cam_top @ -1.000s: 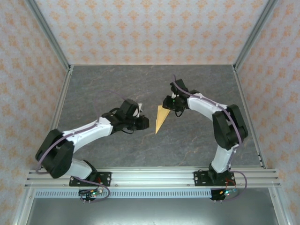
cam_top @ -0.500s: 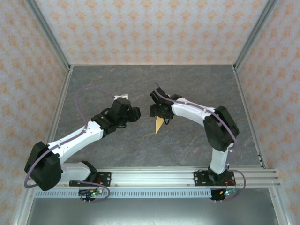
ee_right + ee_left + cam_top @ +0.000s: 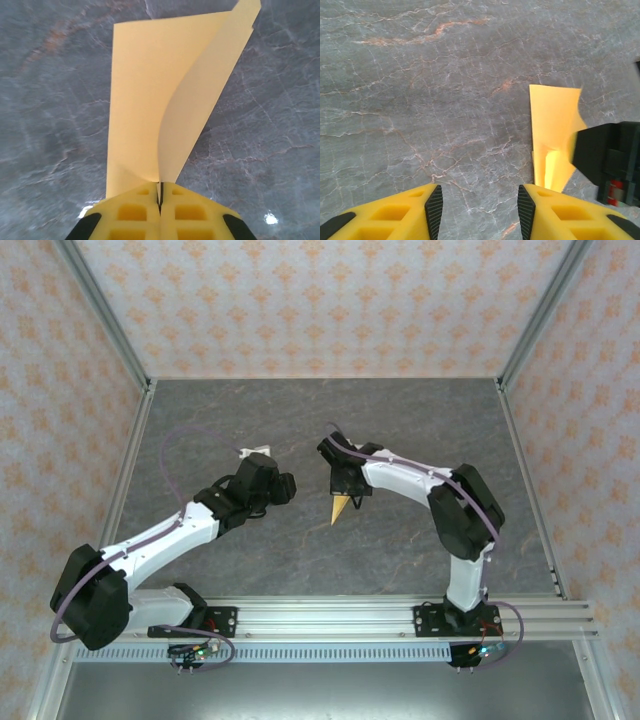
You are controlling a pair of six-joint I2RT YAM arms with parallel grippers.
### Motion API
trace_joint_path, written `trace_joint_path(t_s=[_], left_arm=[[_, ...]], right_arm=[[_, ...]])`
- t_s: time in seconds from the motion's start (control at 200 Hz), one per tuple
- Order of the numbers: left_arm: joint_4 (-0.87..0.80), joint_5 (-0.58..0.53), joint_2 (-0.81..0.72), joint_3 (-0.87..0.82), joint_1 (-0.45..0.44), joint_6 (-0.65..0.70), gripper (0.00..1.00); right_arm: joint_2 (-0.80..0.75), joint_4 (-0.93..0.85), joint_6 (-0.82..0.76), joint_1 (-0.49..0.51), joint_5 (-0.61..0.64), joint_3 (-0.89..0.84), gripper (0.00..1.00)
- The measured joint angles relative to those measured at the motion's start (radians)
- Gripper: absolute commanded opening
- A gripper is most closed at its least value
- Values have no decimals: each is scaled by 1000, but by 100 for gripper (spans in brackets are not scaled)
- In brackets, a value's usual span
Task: Fold a paper plane with a square sheet of paper (fold left side to right side)
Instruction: Turn over the paper plane at the center of the table.
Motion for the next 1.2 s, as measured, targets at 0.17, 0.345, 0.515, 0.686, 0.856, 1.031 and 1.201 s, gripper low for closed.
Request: trace_joint_path(t_s=[0.17,0.345,0.515,0.686,0.856,1.031,1.201], left_arm=[[-19,-32,-31,0,0,1,48],[-44,-79,-73,0,0,4,50],[-57,-110,-112,0,0,3,53],[-63,-114,-123,0,0,-1,54],[-66,-115,-127,0,0,-1,55],[-65,-114,-127,0,0,-1,58],[-47,-114,-136,-8,0,-2,67]], right_arm=[[-183,50,-34,0,-65,-60,0],[-361,228,-47,-21,-213,-231,0],[-341,513,6,-126,-416,-476,0],[-268,611,27,-224,-498,-615,24],[-362,529,-39,-236,-439,-609,45],[-438,348,-114,-210,-337,-500,47],[-430,217,-139,-102,-291,-396,52]])
